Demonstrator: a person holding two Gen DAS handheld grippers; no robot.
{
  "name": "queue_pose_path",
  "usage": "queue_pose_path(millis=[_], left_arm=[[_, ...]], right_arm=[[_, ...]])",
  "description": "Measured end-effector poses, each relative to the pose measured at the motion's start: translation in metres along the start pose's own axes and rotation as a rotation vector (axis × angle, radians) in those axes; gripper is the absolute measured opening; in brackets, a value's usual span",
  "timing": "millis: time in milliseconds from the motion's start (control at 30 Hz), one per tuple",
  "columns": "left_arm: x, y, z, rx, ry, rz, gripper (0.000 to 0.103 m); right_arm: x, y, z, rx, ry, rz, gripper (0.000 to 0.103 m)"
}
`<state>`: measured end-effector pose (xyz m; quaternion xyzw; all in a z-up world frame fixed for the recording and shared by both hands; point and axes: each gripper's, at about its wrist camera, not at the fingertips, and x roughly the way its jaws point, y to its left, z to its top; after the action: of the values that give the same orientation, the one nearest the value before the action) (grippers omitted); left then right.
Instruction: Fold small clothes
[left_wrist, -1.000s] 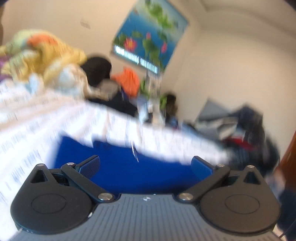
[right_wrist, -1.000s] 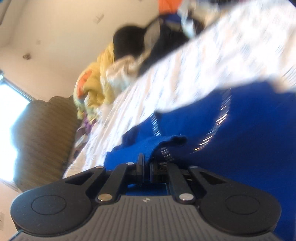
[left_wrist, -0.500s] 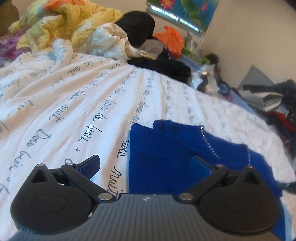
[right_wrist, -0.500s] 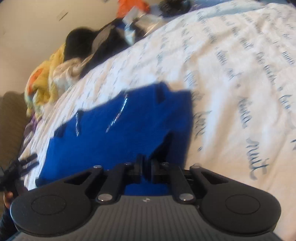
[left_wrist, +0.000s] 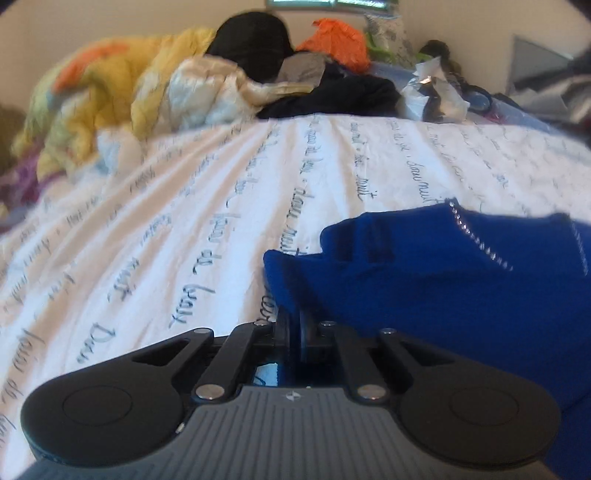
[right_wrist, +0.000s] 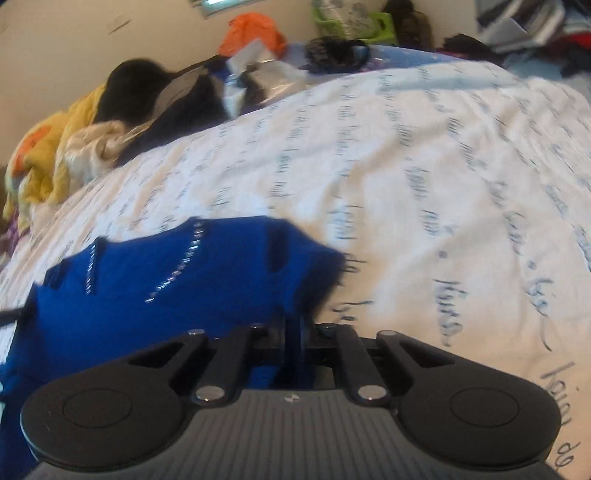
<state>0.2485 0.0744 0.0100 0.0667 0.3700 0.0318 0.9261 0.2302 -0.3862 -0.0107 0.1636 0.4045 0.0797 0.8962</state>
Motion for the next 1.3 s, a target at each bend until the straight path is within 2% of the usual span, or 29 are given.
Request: queue_pose_path(millis=[67, 100, 133, 167, 200, 233, 267, 300, 333, 367, 400, 433, 467, 533, 633, 700, 733, 767, 833, 900, 967, 1000, 1033, 1067, 1100, 1133, 1167, 1233, 1300], left_arm=[[-0.005, -0.010, -0.003, 0.041, -0.020, 0.016, 0.015], [-0.011, -0.009, -0.004, 0.034, -0.025, 0.001, 0.025], [-0.020, -0.006, -0.007, 0.016, -0.030, -0.023, 0.053], [-0.030, 0.000, -0.012, -0.008, -0.039, -0.047, 0.089], [-0.044, 0.006, -0.019, -0.035, -0.057, -0.061, 0.103], [-0.059, 0.013, -0.028, -0.065, -0.088, -0.079, 0.101], [-0.070, 0.020, -0.037, -0.096, -0.094, -0.114, 0.103], [-0.078, 0.024, -0.045, -0.128, -0.074, -0.155, 0.101], [-0.080, 0.026, -0.052, -0.153, -0.041, -0.176, 0.090], [-0.081, 0.025, -0.058, -0.161, -0.011, -0.180, 0.066], [-0.079, 0.021, -0.063, -0.142, 0.019, -0.176, 0.051], [-0.076, 0.015, -0.066, -0.122, 0.044, -0.162, 0.036], [-0.077, 0.012, -0.071, -0.107, 0.020, -0.144, 0.031], [-0.079, 0.007, -0.074, -0.052, -0.006, -0.133, 0.024], [-0.080, -0.004, -0.077, 0.047, -0.050, -0.072, 0.024], [-0.087, -0.001, -0.074, 0.009, -0.027, -0.089, 0.028], [-0.094, 0.005, -0.076, -0.035, -0.014, -0.113, 0.045], [-0.102, 0.011, -0.079, -0.075, 0.000, -0.147, 0.075], [-0.123, 0.031, -0.094, -0.186, -0.003, -0.268, 0.100], [-0.136, 0.049, -0.112, -0.289, 0.017, -0.387, 0.098], [-0.132, 0.064, -0.130, -0.426, 0.098, -0.521, 0.092], [-0.130, 0.065, -0.139, -0.462, 0.100, -0.560, 0.091], [-0.133, 0.062, -0.141, -0.428, 0.081, -0.549, 0.086], [-0.135, 0.057, -0.141, -0.385, 0.072, -0.513, 0.071], [-0.136, 0.053, -0.139, -0.358, 0.075, -0.475, 0.059], [-0.135, 0.050, -0.137, -0.339, 0.098, -0.446, 0.023], [-0.131, 0.049, -0.135, -0.331, 0.127, -0.430, 0.005], [-0.131, 0.052, -0.134, -0.303, 0.130, -0.380, 0.005], [-0.142, 0.050, -0.133, -0.218, 0.104, -0.280, 0.005]], right_arm=[[-0.003, 0.007, -0.004, -0.007, -0.012, -0.015, 0.006], [-0.006, 0.011, -0.005, -0.007, -0.012, -0.025, 0.010], [-0.014, 0.015, -0.006, 0.005, -0.004, -0.021, 0.015], [-0.024, 0.017, -0.009, 0.013, -0.002, 0.003, 0.018], [-0.035, 0.018, -0.013, 0.009, -0.003, 0.027, 0.033], [-0.046, 0.020, -0.019, -0.002, -0.008, 0.046, 0.057], [-0.054, 0.021, -0.027, -0.020, -0.014, 0.054, 0.067], [-0.057, 0.023, -0.035, -0.046, -0.002, 0.049, 0.073], [-0.055, 0.027, -0.041, -0.069, 0.026, 0.036, 0.073], [-0.050, 0.031, -0.047, -0.095, 0.054, 0.021, 0.071], [-0.047, 0.035, -0.053, -0.130, 0.061, 0.002, 0.055], [-0.047, 0.043, -0.059, -0.185, 0.037, -0.039, 0.027], [-0.046, 0.047, -0.060, -0.208, 0.037, -0.051, 0.016], [-0.046, 0.044, -0.061, -0.232, 0.040, -0.048, 0.008], [-0.050, 0.021, -0.056, -0.138, 0.019, -0.013, 0.008], [-0.056, 0.021, -0.061, -0.091, 0.017, -0.003, 0.009], [-0.061, 0.023, -0.064, -0.069, 0.040, 0.012, 0.013], [-0.069, 0.023, -0.068, -0.054, 0.066, 0.045, 0.018], [-0.087, 0.018, -0.079, -0.032, 0.076, 0.107, 0.051], [-0.102, 0.001, -0.092, 0.036, 0.092, 0.186, 0.062], [-0.102, -0.022, -0.100, 0.153, 0.127, 0.265, 0.061], [-0.100, -0.030, -0.102, 0.210, 0.127, 0.318, 0.062], [-0.097, -0.035, -0.104, 0.252, 0.137, 0.366, 0.062], [-0.094, -0.036, -0.105, 0.268, 0.140, 0.386, 0.060], [-0.093, -0.035, -0.105, 0.267, 0.142, 0.360, 0.042], [-0.089, -0.030, -0.105, 0.235, 0.174, 0.305, 0.004], [-0.089, -0.026, -0.106, 0.195, 0.167, 0.292, 0.003], [-0.093, -0.022, -0.106, 0.168, 0.148, 0.255, 0.002], [-0.107, -0.026, -0.106, 0.171, 0.094, 0.231, 0.002]])
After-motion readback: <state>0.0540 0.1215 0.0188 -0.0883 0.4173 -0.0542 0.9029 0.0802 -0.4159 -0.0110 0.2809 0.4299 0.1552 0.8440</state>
